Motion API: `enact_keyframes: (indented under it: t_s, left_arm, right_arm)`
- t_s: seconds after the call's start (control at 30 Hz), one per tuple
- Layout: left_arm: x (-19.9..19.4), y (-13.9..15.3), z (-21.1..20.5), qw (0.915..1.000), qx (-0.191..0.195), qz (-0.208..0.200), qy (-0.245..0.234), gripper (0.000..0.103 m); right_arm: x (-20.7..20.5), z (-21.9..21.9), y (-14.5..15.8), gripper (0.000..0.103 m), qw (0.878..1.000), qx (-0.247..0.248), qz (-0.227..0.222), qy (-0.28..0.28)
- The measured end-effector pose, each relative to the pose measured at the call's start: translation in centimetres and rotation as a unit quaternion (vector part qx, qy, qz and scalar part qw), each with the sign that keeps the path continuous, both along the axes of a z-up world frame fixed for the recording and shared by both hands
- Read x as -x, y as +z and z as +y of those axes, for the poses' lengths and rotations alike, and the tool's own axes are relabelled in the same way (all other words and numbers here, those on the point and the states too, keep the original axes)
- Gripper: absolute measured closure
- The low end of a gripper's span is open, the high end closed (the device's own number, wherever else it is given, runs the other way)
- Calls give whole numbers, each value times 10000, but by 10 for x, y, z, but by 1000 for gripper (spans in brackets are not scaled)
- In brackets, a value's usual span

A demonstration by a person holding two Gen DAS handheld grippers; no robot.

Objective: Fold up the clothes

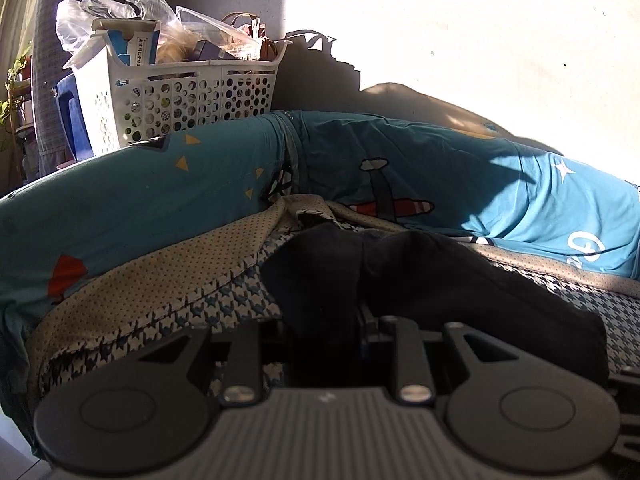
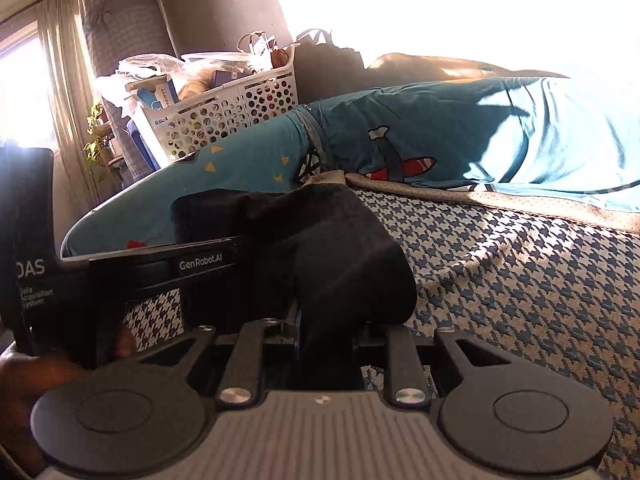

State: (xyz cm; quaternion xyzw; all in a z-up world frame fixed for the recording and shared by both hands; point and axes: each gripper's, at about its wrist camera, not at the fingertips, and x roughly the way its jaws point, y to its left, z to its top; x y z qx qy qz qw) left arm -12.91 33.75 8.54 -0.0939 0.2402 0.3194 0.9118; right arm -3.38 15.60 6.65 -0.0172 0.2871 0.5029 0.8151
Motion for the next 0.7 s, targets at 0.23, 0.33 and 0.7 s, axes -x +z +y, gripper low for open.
enact_keyframes:
  t_s: [0.23,0.33,0.7]
  left_arm:
    - [20,-8,50,9982,138,-40,581,80]
    - [28,-9,73,9958,265,-107,872,79]
    - [82,-28,146,9589,1291,-365,2502,45]
  right_arm:
    - [7,61,-3,81,9989,108,-140,431]
    - [6,84,-5,81,9984,44,-111,555]
    - [-17,94,-30,63,9991,218,-53,-373]
